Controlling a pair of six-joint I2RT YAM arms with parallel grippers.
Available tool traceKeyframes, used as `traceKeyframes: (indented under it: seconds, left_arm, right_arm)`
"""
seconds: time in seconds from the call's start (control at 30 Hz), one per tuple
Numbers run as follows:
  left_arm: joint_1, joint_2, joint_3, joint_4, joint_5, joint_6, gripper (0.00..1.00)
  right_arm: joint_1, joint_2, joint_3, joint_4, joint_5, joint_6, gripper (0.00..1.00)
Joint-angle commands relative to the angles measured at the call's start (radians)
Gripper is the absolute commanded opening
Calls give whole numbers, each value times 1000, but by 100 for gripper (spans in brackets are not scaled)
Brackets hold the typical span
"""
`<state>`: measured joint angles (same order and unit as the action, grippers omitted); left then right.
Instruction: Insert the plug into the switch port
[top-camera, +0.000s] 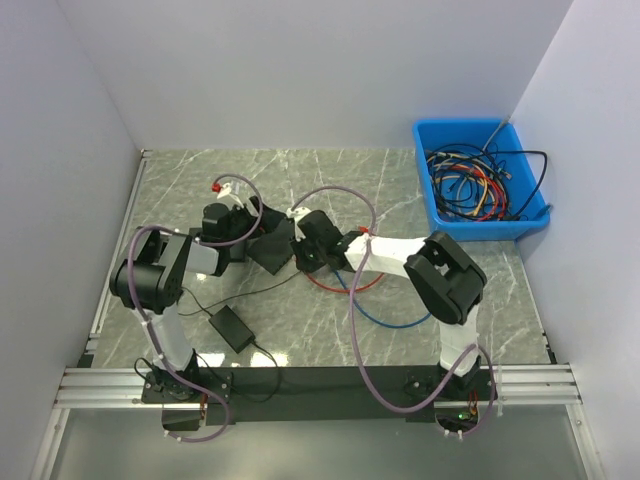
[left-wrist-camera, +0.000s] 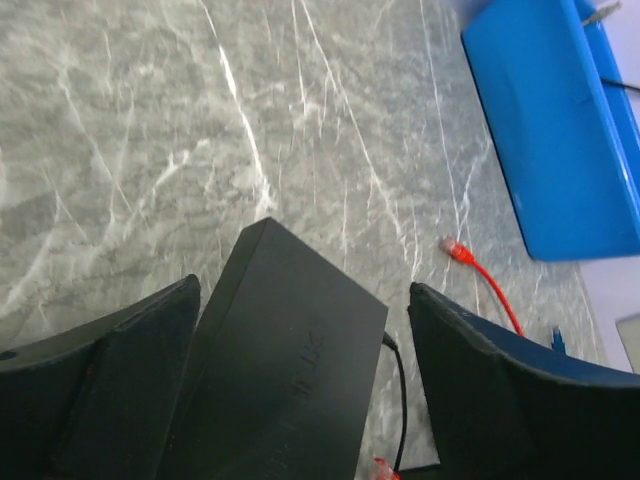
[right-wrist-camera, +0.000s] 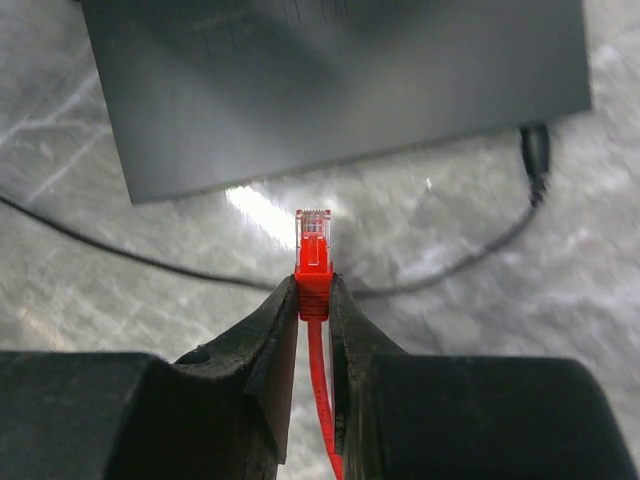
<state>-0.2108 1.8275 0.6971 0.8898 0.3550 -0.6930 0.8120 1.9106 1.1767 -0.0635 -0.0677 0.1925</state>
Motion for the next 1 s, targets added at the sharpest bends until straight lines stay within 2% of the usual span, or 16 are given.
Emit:
traceKeyframes:
  seconds: [0.0,0.23,0.47,0.8,0.97]
  left_arm:
    - [1,39,31,92,68,15,88]
    - [2,69,25,158,144,33,82]
    - [1,92,42,152,176,61,79]
    - [-2,85,84,5,164,107,78]
    - [-2,88,101,-35,157,116,77]
  right_arm:
    - [3,45,75,-18,-1,-13,0]
    - [-10,94,139,-68,8,-16,0]
    - [-13,100,172,-119,-15,-27,0]
    - [-14,163,310,-268,-72,-42,0]
    - [-17,173,317,-308,-70,-42,0]
